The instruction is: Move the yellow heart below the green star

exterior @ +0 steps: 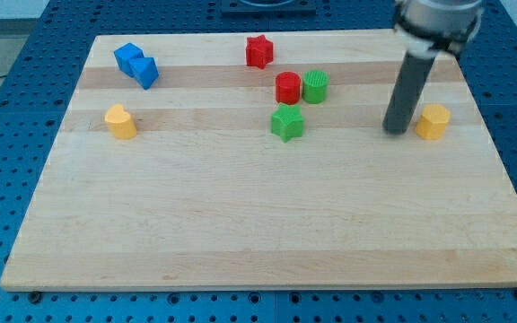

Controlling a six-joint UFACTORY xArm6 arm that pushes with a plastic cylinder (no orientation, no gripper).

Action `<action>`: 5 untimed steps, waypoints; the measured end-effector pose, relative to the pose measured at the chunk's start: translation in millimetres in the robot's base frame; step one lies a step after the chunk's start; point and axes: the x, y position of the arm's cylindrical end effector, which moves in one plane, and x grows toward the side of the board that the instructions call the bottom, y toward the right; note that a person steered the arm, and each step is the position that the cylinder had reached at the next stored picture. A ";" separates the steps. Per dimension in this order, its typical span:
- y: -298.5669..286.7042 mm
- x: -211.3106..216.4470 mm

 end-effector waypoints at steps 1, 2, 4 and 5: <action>-115.3 99.5; -281.4 93.0; -415.6 -30.8; -348.0 -49.4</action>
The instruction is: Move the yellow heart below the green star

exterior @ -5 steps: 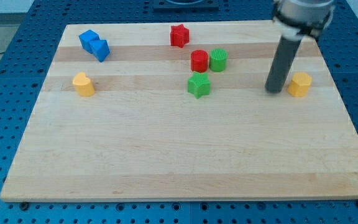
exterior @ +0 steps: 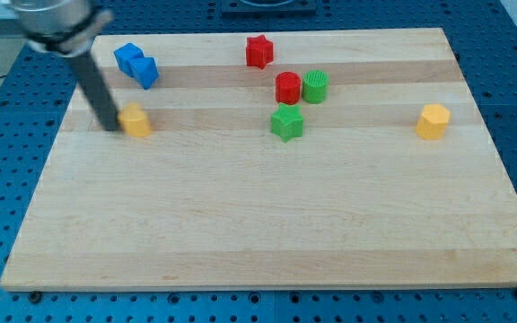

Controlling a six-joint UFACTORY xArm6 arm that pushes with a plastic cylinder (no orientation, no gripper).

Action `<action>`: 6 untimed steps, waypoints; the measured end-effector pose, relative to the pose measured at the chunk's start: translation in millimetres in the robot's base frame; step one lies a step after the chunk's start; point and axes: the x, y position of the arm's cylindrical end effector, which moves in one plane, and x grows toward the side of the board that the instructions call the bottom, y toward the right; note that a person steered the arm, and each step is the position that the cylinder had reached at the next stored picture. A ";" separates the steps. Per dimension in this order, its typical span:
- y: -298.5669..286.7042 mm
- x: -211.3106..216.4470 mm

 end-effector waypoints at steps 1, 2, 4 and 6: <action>54.0 1.2; 38.8 -17.7; 141.4 -3.2; 226.6 34.3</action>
